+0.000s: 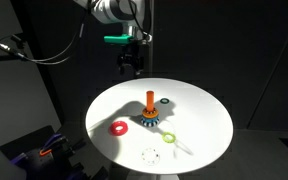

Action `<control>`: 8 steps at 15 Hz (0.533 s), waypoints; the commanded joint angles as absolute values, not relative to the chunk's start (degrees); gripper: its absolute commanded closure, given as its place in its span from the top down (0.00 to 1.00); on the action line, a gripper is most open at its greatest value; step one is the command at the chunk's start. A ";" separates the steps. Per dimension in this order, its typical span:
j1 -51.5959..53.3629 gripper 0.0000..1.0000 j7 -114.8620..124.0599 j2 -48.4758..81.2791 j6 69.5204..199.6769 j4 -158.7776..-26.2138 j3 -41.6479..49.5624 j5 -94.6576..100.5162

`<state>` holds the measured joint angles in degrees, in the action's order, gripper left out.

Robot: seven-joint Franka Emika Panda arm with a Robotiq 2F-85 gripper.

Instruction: Take the orange ring off of the ring toss then place a black and white one onto it

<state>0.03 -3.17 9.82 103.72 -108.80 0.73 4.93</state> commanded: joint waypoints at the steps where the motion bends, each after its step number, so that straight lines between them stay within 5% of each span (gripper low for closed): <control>1: 0.17 1.00 -1.03 4.02 103.53 -112.92 0.49 5.06; 8: 0.08 1.00 1.35 -4.34 108.28 -119.25 0.28 5.75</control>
<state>0.05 -0.93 0.34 105.47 -115.01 0.48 4.98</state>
